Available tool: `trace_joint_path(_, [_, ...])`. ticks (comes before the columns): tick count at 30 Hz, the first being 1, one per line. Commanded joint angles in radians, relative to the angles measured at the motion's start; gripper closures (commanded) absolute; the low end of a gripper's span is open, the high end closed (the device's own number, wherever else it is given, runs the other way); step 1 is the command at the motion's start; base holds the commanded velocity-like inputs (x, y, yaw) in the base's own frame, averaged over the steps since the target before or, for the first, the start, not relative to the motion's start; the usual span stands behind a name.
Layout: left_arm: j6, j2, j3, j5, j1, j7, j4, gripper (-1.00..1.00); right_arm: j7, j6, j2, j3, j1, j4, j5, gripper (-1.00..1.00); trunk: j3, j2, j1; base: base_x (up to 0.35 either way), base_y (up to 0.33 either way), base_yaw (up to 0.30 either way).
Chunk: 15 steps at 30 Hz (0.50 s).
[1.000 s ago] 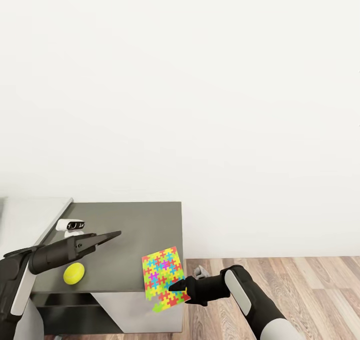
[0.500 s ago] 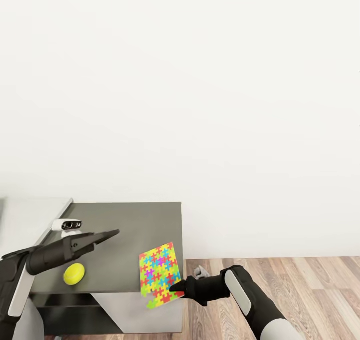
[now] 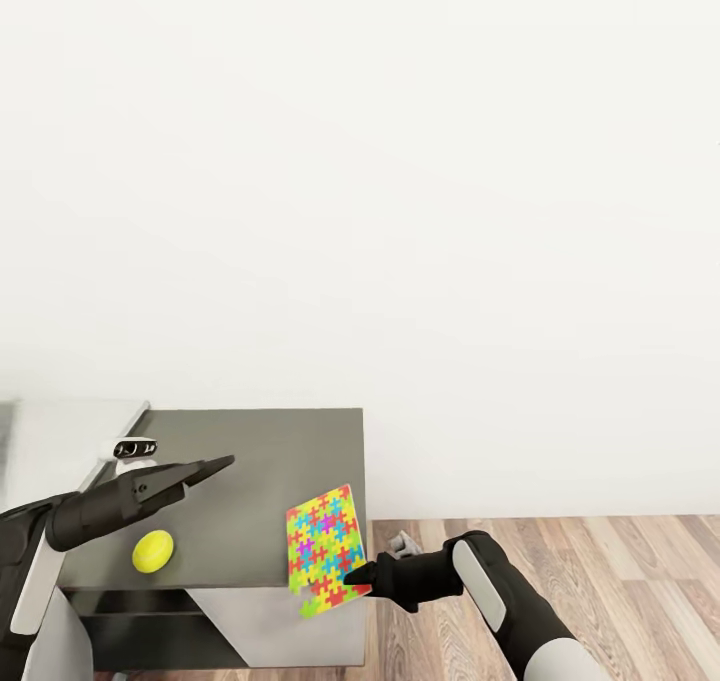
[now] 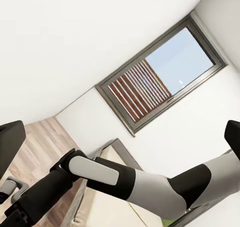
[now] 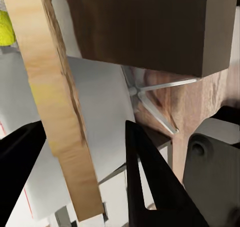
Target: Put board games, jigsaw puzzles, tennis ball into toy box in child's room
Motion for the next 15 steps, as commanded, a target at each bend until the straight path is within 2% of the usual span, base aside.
trace_joint_path(1, [0.011, 0.000, 0.000, -0.001, -0.001, -0.004, 0.000, -1.00, 0.011, 0.002, -0.001, 0.000, -0.001, -0.001, 0.014, 1.00, 0.002, 0.007, -0.004, 0.000, 0.000, 0.000])
trace_joint_path(10, [0.011, 0.000, -0.005, -0.001, -0.001, -0.004, 0.000, -1.00, 0.077, 0.002, -0.007, -0.001, -0.001, -0.009, 0.017, 1.00, 0.030, 0.070, -0.038, 0.000, 0.000, 0.000])
trace_joint_path(15, [0.011, 0.000, -0.006, -0.001, -0.001, -0.004, 0.000, -1.00, 0.094, -0.085, -0.025, -0.001, 0.001, -0.011, 0.015, 1.00, 0.046, 0.105, -0.058, 0.000, 0.000, 0.000])
